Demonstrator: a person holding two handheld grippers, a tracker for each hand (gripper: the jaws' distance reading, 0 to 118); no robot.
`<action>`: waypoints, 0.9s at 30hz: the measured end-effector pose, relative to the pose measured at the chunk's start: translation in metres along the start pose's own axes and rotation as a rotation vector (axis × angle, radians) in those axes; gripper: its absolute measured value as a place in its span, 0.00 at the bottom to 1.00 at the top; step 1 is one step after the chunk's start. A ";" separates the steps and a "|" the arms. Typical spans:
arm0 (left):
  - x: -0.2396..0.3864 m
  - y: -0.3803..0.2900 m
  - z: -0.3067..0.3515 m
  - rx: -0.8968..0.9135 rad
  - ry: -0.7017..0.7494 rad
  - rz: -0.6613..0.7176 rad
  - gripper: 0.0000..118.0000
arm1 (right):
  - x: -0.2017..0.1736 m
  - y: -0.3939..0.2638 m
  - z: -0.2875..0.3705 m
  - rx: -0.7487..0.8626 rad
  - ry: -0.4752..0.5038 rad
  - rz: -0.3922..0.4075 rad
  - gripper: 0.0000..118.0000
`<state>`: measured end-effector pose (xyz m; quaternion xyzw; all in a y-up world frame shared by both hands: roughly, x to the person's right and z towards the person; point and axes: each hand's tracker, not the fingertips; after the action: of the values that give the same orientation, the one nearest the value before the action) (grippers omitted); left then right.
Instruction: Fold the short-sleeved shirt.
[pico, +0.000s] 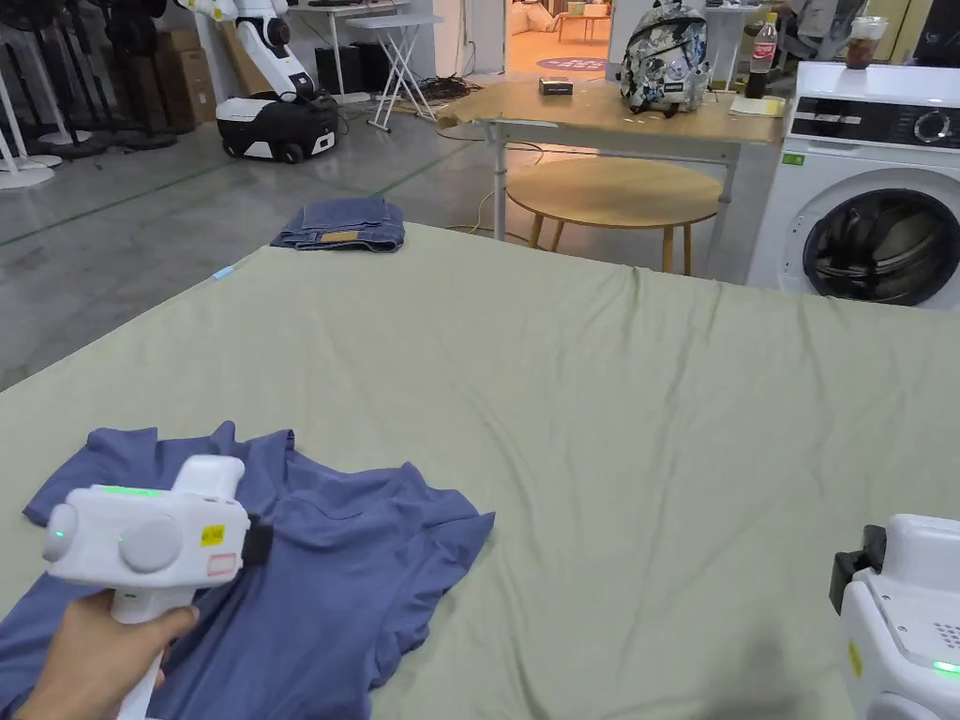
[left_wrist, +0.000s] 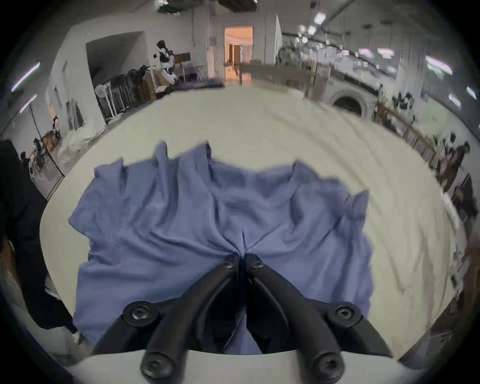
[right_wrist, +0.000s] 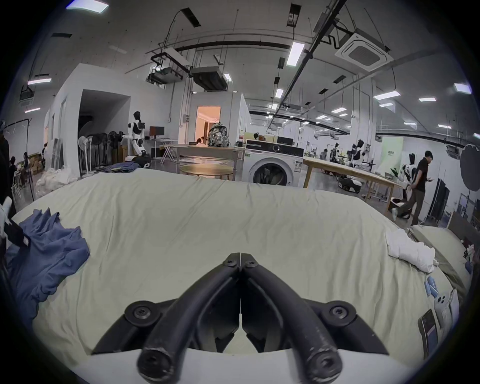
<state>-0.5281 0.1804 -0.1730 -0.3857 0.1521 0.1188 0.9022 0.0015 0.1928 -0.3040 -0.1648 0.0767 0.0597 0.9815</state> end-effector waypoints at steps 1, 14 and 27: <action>0.000 0.008 0.009 0.040 -0.019 0.016 0.00 | 0.003 -0.001 -0.003 0.000 -0.003 -0.005 0.00; 0.066 0.128 0.102 0.350 -0.147 -0.054 0.00 | 0.038 0.017 0.005 0.039 -0.067 -0.079 0.00; 0.276 0.172 0.089 0.376 -0.500 -0.230 0.00 | 0.092 0.019 0.033 0.070 -0.169 -0.109 0.00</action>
<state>-0.3139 0.3882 -0.3293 -0.1859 -0.0993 0.0773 0.9745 0.0935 0.2299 -0.2948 -0.1288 -0.0135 0.0174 0.9914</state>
